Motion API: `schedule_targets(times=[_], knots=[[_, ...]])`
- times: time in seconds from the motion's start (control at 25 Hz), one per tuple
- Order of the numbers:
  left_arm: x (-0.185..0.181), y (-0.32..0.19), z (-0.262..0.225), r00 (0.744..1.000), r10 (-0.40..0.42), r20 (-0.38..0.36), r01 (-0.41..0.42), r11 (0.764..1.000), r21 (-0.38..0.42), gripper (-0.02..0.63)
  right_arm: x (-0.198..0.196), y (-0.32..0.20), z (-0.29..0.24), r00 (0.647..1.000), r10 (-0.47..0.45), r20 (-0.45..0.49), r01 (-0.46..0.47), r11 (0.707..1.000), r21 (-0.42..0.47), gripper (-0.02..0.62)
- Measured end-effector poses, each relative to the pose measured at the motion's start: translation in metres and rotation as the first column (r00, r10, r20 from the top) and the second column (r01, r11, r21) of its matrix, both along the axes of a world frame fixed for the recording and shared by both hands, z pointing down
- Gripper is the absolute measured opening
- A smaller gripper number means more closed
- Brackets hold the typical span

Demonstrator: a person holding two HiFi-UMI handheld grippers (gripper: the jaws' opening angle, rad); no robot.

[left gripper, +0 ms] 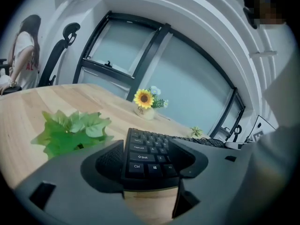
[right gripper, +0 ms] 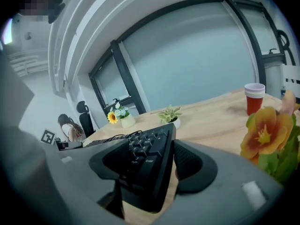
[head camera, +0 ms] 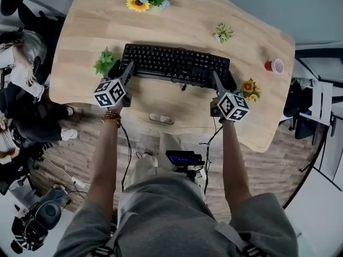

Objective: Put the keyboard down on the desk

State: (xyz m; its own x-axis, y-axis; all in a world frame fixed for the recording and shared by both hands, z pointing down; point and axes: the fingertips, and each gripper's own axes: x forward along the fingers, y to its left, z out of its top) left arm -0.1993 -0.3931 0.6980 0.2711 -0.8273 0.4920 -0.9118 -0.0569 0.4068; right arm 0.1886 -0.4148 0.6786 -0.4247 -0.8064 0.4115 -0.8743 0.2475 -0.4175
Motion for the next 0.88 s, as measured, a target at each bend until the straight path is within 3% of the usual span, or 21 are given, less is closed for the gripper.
schedule_targets(times=[0.28, 0.88], knots=[[0.001, -0.002, 0.037, 1.000, -0.003, -0.022, 0.002, 0.998, -0.060, 0.295, 0.001, 0.000, 0.046, 1.000, -0.005, -0.009, 0.004, 0.996, -0.091, 0.298], [0.008, -0.009, 0.058, 0.997, 0.071, 0.022, -0.067, 0.987, -0.145, 0.295, 0.006, 0.013, 0.093, 0.997, -0.030, -0.068, 0.011, 0.967, -0.255, 0.308]])
